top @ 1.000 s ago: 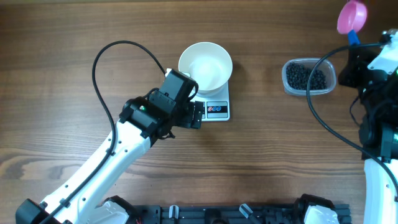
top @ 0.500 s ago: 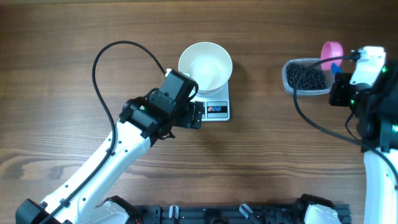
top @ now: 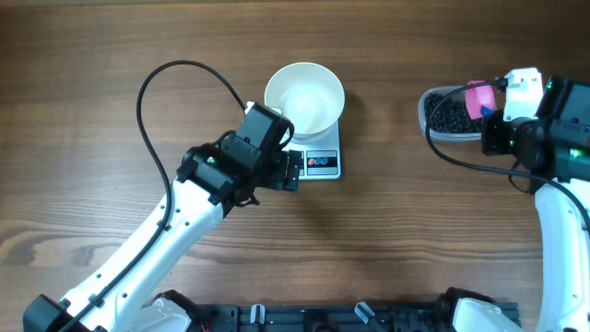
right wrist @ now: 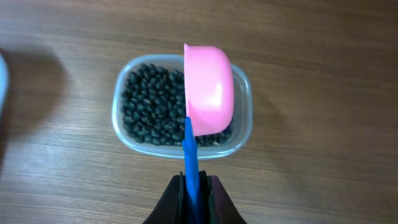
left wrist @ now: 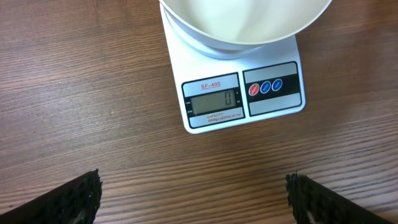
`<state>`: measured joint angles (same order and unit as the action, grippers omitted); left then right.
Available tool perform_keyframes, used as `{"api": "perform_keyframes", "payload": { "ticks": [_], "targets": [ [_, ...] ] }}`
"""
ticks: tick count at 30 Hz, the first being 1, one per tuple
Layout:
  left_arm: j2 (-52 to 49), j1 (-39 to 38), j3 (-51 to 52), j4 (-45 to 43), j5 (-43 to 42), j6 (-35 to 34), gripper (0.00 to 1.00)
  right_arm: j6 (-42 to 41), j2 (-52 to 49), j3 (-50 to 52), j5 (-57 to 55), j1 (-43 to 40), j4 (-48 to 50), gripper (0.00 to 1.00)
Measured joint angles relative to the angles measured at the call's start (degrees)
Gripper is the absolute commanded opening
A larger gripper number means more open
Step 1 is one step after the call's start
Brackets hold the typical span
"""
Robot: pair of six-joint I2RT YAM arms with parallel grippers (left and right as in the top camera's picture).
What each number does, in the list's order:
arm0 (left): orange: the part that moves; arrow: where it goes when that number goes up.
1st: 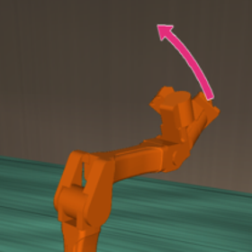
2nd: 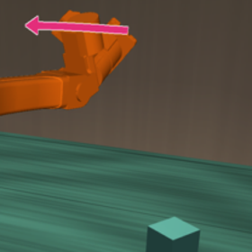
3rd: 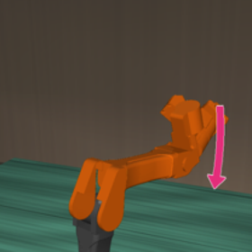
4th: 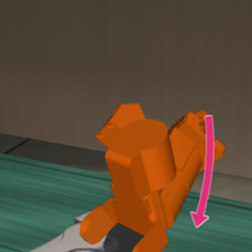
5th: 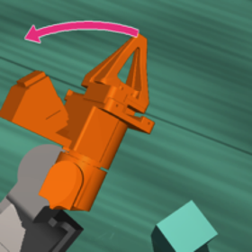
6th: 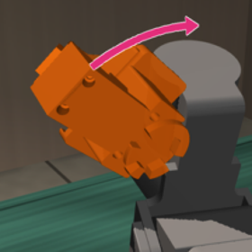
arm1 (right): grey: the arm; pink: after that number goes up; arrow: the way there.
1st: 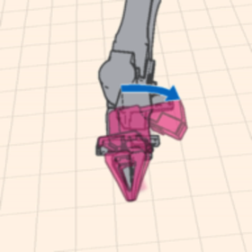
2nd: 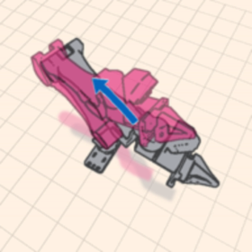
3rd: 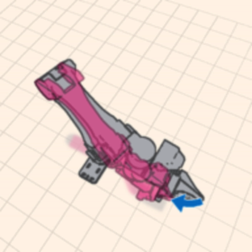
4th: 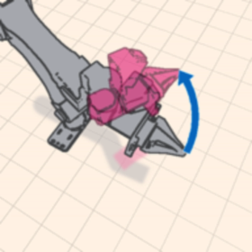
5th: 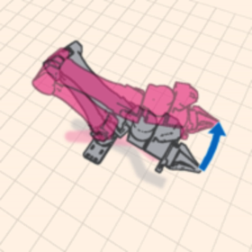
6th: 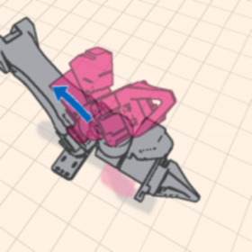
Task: Scoop item into bowl and weigh 150g on scale
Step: 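Lower the pink scoop with the right gripper into the black bean tub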
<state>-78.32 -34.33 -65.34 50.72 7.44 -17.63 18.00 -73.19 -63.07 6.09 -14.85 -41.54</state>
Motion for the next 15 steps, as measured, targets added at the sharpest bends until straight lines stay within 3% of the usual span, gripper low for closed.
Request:
{"api": "perform_keyframes", "payload": {
  "ticks": [15],
  "targets": [
    [0.0, 0.0, 0.0, 0.0, 0.0, 0.0, 1.0, 0.3, -9.1, 0.0, -4.2, 0.0, 0.9, 0.04]
  ]
}}
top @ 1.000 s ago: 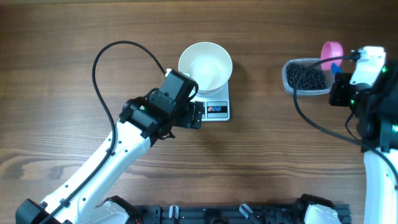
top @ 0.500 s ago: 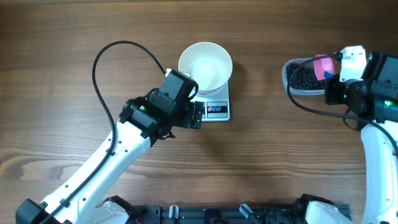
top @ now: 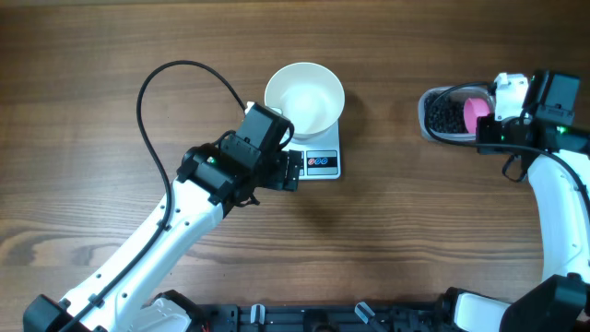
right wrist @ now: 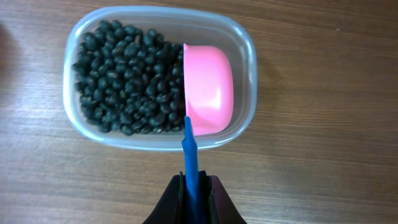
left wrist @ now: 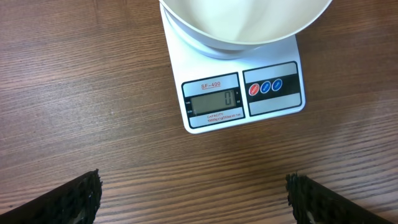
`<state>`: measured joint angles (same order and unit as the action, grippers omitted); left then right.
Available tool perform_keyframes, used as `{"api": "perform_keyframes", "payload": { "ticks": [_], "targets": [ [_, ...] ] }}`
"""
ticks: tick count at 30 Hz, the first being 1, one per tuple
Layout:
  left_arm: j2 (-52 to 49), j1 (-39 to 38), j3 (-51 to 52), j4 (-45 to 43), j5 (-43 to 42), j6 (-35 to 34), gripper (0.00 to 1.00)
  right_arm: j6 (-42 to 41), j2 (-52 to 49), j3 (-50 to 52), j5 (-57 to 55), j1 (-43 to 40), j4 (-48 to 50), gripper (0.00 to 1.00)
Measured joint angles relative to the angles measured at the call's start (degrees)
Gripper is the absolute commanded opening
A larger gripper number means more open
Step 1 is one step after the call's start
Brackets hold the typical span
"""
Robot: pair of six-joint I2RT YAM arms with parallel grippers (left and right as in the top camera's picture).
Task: Scoop item into bowl and weigh 150g on scale
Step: 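Lower the pink scoop with the right gripper into the black bean tub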
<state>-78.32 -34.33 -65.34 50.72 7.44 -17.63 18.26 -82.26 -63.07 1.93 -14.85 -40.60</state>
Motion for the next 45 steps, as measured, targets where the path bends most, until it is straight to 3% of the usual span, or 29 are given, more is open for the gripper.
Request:
{"api": "perform_keyframes", "payload": {
  "ticks": [6, 26, 45],
  "targets": [
    [0.0, 0.0, 0.0, 0.0, 0.0, 0.0, 1.0, -0.8, -1.5, 0.0, -0.3, 0.0, 2.0, 0.04],
    [0.0, 0.0, 0.0, 0.0, 0.0, 0.0, 1.0, -1.5, -3.6, 0.0, 13.1, -0.6, -1.5, 0.04],
    [0.0, 0.0, 0.0, 0.0, 0.0, 0.0, 1.0, -6.7, -3.9, 0.0, 25.0, -8.5, -2.6, 0.04]
  ]
}}
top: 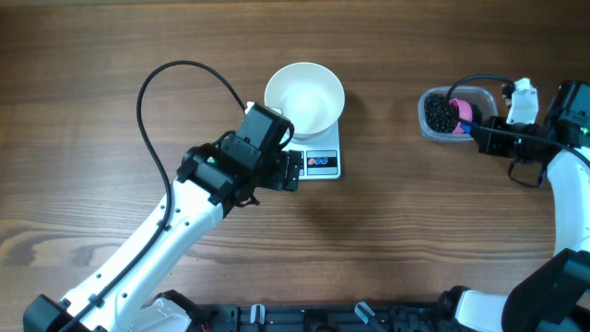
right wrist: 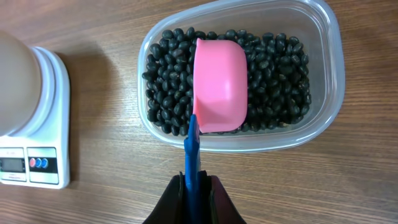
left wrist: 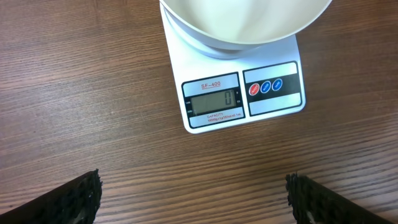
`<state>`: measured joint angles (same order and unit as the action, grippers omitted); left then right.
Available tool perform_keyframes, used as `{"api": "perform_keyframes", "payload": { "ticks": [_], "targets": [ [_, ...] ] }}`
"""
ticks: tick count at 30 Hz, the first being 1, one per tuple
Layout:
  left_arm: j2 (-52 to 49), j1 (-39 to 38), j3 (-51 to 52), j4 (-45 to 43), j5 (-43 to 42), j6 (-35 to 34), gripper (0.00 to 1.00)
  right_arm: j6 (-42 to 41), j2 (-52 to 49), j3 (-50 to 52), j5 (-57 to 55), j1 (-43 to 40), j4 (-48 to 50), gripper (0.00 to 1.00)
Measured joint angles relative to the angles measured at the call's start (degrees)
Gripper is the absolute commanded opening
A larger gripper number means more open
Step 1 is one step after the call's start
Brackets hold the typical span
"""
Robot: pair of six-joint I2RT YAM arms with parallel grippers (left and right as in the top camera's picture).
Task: Scoop item into bowl and weigh 150g on scale
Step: 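Lower the pink scoop with the right gripper into the black bean tub, then drag the scoop through the beans and lift it filled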
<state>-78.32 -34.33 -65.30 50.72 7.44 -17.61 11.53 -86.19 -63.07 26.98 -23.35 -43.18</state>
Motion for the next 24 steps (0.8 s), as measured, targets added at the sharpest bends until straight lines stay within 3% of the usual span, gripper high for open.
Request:
{"api": "perform_keyframes", "payload": {
  "ticks": [5, 24],
  "targets": [
    [0.0, 0.0, 0.0, 0.0, 0.0, 0.0, 1.0, -5.6, 0.0, 0.0, 0.2, 0.0, 0.1, 0.04],
    [0.0, 0.0, 0.0, 0.0, 0.0, 0.0, 1.0, -14.6, -0.3, 0.0, 0.6, 0.0, 1.6, 0.04]
  ]
}}
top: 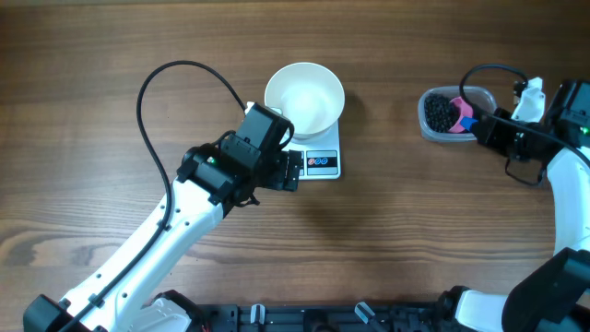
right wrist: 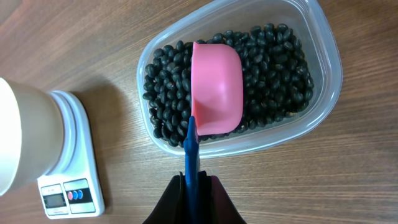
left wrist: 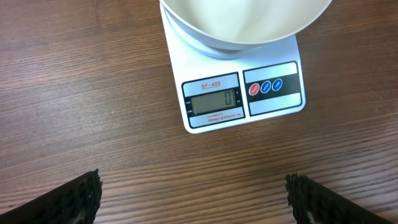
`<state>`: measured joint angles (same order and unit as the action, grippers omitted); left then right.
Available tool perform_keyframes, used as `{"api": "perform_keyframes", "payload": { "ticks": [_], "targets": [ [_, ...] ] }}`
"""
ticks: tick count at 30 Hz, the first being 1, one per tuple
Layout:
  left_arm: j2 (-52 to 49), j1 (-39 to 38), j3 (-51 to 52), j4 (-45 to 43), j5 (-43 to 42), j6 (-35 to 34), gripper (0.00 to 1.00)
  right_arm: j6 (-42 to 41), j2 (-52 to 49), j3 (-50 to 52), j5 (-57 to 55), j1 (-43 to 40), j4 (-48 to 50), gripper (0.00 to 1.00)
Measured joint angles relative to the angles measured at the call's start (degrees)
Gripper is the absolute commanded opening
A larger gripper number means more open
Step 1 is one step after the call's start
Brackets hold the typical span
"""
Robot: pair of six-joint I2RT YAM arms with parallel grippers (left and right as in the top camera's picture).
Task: Scoop item into bowl and weigh 150g on scale
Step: 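Drag the scoop through the beans and lift it filled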
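Observation:
A white bowl (top: 304, 98) stands on the white scale (top: 319, 163); the scale's display (left wrist: 214, 103) reads 0. A clear tub (right wrist: 323, 56) of black beans (right wrist: 165, 96) sits at the right. My right gripper (right wrist: 194, 180) is shut on the blue handle of a pink scoop (right wrist: 216, 87), whose cup lies on its side in the beans, its pink back toward the camera. My left gripper (left wrist: 193, 196) hangs open above bare wood just in front of the scale, its fingers (left wrist: 74, 198) wide apart and empty.
The left arm (top: 184, 221) crosses the table's lower left, with a black cable (top: 161, 83) looping above it. The right arm (top: 562, 175) runs down the right edge. Dark fixtures (top: 313, 315) line the front edge.
The right gripper has tilted a little, so the tub now lies more askew in its view and the bowl shows at the left. The scoop sits in the beans as before. Left arm unchanged.
The right gripper held the pink scoop above the tub's near side. Half a second later the scoop was low at the tub's right end. Then it lay in the middle of the beans, and it remains there now. The scale read 0 throughout; the left gripper stayed open.

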<state>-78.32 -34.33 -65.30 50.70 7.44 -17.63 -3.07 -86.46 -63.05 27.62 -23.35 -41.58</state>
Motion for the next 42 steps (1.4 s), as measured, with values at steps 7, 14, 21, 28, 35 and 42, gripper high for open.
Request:
{"api": "perform_keyframes", "payload": {
  "ticks": [7, 14, 21, 28, 35, 42],
  "targets": [
    [0.0, 0.0, 0.0, 0.0, 0.0, 0.0, 1.0, -2.0, -2.3, 0.0, 1.7, -0.3, 0.5, 0.04],
    [0.0, 0.0, 0.0, 0.0, 0.0, 0.0, 1.0, -3.2, -2.9, 0.0, 4.6, -0.4, 0.7, 0.04],
    [0.0, 0.0, 0.0, 0.0, 0.0, 0.0, 1.0, -6.0, -3.3, 0.0, 7.1, -0.5, 1.1, 0.04],
    [0.0, 0.0, 0.0, 0.0, 0.0, 0.0, 1.0, -7.3, -3.6, 0.0, 7.6, -2.0, 1.1, 0.04],
    [0.0, 0.0, 0.0, 0.0, 0.0, 0.0, 1.0, -8.3, -4.0, 0.0, 11.0, -4.9, 0.7, 0.04],
    [0.0, 0.0, 0.0, 0.0, 0.0, 0.0, 1.0, -8.7, -4.3, 0.0, 12.7, -5.6, 0.5, 0.04]
  ]
}}
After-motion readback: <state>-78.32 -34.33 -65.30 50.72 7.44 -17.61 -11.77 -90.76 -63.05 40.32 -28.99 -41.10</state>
